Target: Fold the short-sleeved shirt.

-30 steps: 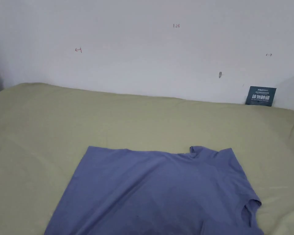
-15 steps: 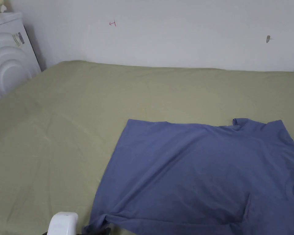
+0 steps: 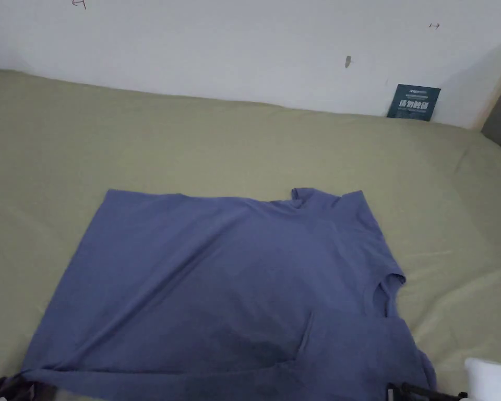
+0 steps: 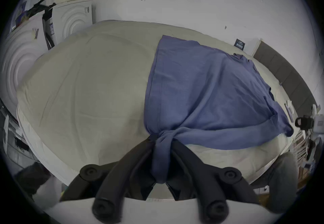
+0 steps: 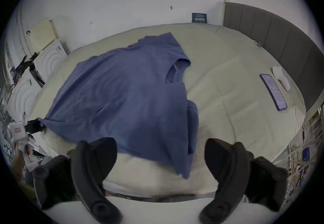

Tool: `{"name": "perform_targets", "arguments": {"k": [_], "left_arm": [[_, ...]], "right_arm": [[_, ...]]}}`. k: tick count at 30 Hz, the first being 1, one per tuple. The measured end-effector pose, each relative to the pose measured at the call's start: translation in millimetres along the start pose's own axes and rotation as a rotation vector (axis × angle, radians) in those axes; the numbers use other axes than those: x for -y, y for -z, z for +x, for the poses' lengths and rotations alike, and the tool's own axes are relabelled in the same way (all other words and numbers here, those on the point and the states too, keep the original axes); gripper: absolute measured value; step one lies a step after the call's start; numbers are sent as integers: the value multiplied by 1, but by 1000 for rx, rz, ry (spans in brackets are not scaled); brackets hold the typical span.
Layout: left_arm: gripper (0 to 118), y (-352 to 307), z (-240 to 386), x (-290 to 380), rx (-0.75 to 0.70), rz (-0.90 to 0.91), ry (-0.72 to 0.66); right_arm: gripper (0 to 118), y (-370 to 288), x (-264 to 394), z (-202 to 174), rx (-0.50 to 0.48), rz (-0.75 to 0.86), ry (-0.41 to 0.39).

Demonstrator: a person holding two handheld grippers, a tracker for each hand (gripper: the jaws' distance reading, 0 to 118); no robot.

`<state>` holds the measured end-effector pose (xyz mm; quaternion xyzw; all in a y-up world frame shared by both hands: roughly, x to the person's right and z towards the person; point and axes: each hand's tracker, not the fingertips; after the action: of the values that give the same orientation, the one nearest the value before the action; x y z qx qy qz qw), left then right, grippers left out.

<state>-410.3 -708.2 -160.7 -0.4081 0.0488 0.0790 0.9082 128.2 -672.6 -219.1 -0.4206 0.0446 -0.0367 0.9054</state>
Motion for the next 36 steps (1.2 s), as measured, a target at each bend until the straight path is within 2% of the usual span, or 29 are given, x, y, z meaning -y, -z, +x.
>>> {"name": "perform_targets", "arguments": {"k": [3, 4, 5, 6, 7, 9, 10, 14, 17, 20, 26, 31, 32, 34, 36], "left_arm": [[9, -1, 3, -2, 0, 15, 14], [9, -2, 5, -3, -3, 18, 13], [9, -6, 8, -4, -2, 17, 9], [9, -7, 10, -4, 0, 18, 7], [9, -8, 12, -5, 2, 20, 9], [8, -11, 14, -4, 1, 19, 30], [8, -12, 15, -4, 2, 17, 41], [8, -15, 8, -3, 1, 28, 49], [8, -22, 6, -5, 16, 38, 43], [8, -26, 6, -19, 36, 57, 49], [8, -13, 0, -79, 90, 72, 31], [8, 29, 10, -139, 97, -13, 81], [8, 38, 11, -150, 90, -20, 81], [8, 65, 6, -173, 107, -88, 71], [8, 81, 8, -188, 82, -63, 74]], "right_arm": [[101, 24, -3, 5, 53, -52, -17], [95, 32, -5, 7, 56, -82, -19], [77, 38, -5, 8, 56, -115, -21], [29, 43, -5, 9, 47, -153, -30], [0, 45, -5, 7, 45, -163, -32], [0, 44, -3, 2, 35, -135, -32], [0, 38, -1, 0, 61, -125, -36], [0, 19, -3, -10, 77, -69, -114], [0, 1, -11, -12, 66, 13, -104], [0, -15, -26, -10, 67, 104, -58], [0, 0, -81, -5, 31, 84, -78], [0, 48, -141, -3, 16, -26, -85], [0, 59, -150, -3, 12, -63, -109], [0, 84, -169, -1, 27, -97, -99], [0, 101, -182, 1, 21, -100, -82]]}}
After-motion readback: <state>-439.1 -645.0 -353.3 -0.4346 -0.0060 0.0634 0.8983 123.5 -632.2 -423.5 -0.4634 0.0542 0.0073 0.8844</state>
